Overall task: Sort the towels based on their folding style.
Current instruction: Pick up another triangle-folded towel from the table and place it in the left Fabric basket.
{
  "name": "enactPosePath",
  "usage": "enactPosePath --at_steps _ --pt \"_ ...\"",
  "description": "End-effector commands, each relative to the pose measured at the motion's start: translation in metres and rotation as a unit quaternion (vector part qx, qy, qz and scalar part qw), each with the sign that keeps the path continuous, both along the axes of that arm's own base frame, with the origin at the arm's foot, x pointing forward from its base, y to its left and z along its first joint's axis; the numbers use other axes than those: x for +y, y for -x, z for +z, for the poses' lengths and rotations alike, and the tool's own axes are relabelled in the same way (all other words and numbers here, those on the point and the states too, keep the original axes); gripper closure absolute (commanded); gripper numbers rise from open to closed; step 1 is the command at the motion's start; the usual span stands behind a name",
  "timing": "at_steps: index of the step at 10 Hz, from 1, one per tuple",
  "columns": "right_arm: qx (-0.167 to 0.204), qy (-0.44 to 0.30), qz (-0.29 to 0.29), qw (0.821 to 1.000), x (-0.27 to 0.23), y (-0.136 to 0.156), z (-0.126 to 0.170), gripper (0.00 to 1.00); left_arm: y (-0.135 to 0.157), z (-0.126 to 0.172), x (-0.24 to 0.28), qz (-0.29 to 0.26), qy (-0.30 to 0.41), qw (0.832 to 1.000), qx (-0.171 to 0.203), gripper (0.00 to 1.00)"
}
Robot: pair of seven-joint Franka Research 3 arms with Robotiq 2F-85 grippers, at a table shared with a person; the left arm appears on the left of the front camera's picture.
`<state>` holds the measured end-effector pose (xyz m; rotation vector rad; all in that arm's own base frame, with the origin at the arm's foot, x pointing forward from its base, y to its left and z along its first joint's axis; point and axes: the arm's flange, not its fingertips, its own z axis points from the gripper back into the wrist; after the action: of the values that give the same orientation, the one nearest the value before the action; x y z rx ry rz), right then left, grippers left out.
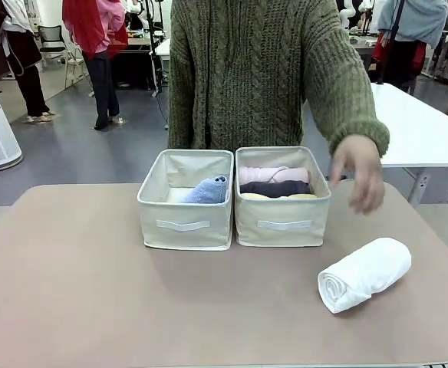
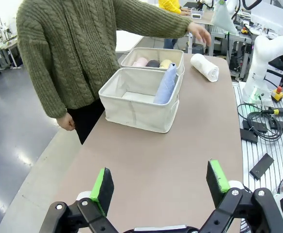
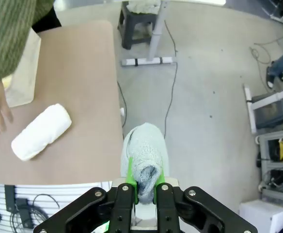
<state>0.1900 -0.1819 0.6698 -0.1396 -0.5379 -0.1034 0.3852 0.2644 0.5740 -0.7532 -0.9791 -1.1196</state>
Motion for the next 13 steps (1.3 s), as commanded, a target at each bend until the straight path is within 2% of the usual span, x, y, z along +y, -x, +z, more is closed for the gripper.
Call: enactPosePath --at_steps 1,13 --pt "-0.006 -0.017 -0.012 1.000 -0.009 -0.028 0.006 0.97 0.003 0.000 0.001 -0.006 -0.003 1.000 -0.003 0.00" --pt "-0.002 -0.020 -0.004 1.000 -0.011 -0.049 0.004 0.97 0.003 0.000 0.001 -0.006 -0.003 1.000 -0.003 0.00"
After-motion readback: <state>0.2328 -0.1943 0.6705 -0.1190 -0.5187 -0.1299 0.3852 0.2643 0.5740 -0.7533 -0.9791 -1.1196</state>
